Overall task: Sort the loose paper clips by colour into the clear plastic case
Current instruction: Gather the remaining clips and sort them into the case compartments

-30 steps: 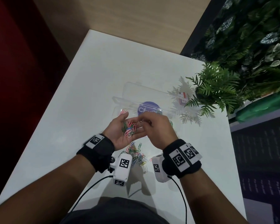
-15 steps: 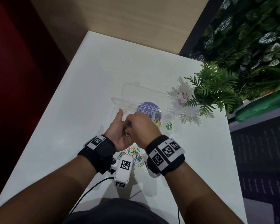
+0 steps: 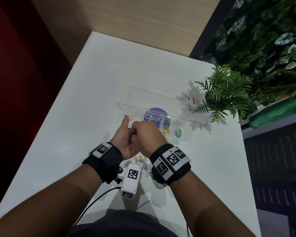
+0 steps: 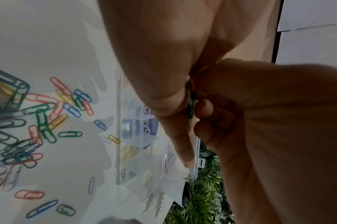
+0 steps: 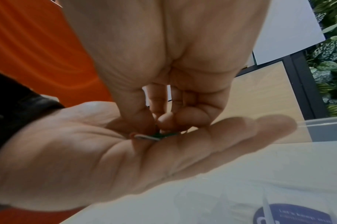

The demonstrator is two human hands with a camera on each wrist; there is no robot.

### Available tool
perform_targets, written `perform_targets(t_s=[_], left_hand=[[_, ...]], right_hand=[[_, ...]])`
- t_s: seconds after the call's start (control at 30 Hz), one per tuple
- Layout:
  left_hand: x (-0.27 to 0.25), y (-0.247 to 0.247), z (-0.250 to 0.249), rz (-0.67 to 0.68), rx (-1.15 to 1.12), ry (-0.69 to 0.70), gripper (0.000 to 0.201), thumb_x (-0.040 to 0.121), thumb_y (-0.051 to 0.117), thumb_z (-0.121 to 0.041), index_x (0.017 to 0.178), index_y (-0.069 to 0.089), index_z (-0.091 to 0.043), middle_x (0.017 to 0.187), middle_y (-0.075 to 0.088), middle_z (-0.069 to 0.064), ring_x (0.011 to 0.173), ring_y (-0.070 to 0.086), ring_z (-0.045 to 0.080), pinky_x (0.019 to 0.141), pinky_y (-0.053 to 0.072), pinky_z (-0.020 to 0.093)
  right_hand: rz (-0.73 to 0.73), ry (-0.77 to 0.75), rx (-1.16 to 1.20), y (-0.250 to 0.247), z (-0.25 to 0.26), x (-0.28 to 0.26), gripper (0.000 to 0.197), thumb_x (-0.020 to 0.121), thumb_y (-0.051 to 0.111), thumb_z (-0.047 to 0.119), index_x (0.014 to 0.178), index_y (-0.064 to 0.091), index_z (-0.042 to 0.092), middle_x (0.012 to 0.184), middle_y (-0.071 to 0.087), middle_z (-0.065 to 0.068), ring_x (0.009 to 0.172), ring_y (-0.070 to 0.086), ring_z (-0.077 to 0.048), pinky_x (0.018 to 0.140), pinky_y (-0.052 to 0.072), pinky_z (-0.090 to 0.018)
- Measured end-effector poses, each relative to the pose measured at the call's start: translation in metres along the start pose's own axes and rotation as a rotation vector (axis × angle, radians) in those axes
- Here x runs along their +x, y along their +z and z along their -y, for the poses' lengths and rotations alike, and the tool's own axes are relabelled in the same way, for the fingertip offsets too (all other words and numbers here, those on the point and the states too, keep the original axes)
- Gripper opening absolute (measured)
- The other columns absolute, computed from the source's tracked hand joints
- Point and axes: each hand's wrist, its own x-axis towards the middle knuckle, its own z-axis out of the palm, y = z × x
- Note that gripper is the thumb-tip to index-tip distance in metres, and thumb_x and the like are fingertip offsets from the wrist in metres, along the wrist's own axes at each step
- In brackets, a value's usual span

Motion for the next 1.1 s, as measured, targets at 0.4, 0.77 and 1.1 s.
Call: perform_targets(t_s=[0.4,0.77,1.1], left_hand=[[0.000,0.006,0.001,0.106,0.065,0.086,0.037,0.100,0.031,-0.023,0.100,0.062,-0.003,0.079,0.066,0.013,0.071,0.066,0.024,0.068,0.060,0.038],[0.010,0.009,0.001,0.163,0.092,0.032,0.039,0.097,0.033,-0.023,0.102,0.061,0.005,0.092,0.069,0.023,0.081,0.069,0.033,0.081,0.056,0.040],[0.020,0.004,-0.002,0.164,0.058,0.002,0.046,0.096,0.036,-0.026,0.124,0.053,0.007,0.124,0.059,0.029,0.112,0.060,0.042,0.090,0.052,0.042]], right_hand=[[-0.141,0.172,0.861,-0.020,-0.026,-0.004,0.020,0.076,0.061,-0.004,0.070,0.059,0.015,0.061,0.057,-0.002,0.051,0.053,-0.014,0.050,0.046,-0.027],[-0.123,0.196,1.397,-0.037,-0.066,-0.011,0.021,0.085,0.049,-0.013,0.078,0.052,0.006,0.061,0.053,-0.008,0.053,0.054,-0.019,0.047,0.044,-0.025],[-0.328,0.563,0.706,-0.034,-0.164,0.010,0.026,0.077,0.055,-0.011,0.066,0.054,0.012,0.066,0.059,-0.014,0.057,0.055,-0.025,0.061,0.052,-0.037]])
